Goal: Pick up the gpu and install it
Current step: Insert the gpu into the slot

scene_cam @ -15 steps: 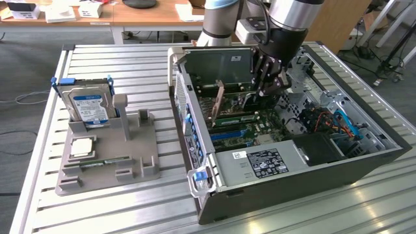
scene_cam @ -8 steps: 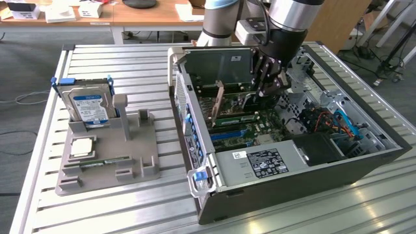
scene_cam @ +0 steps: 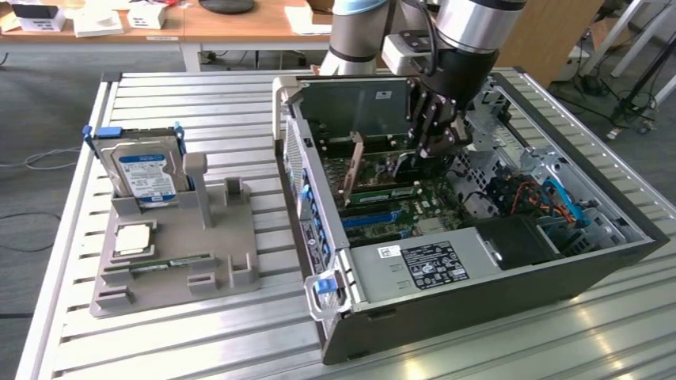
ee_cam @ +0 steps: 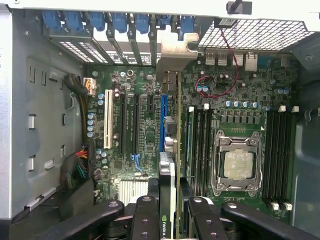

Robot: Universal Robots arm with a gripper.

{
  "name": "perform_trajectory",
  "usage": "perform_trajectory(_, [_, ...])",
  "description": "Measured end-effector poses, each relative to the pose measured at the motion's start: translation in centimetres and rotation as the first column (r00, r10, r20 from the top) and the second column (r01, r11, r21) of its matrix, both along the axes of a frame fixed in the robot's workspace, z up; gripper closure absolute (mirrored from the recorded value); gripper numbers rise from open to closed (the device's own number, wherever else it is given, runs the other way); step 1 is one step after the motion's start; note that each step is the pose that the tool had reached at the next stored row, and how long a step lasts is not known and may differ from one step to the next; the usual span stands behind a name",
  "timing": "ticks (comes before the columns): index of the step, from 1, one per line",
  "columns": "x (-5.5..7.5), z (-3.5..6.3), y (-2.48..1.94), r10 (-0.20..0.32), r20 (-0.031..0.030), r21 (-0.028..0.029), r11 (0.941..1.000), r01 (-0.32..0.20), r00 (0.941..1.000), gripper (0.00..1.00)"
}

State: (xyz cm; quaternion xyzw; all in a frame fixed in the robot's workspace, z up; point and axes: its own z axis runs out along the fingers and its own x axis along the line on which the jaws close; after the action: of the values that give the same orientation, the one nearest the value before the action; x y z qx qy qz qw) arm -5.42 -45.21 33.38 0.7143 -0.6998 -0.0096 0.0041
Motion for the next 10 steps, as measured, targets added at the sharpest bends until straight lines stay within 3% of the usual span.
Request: perform_trajectory(10, [-0.35, -0.26, 0.0, 0.0, 0.0001, -0.0007, 1.0, 0.0, 1.0, 0.73])
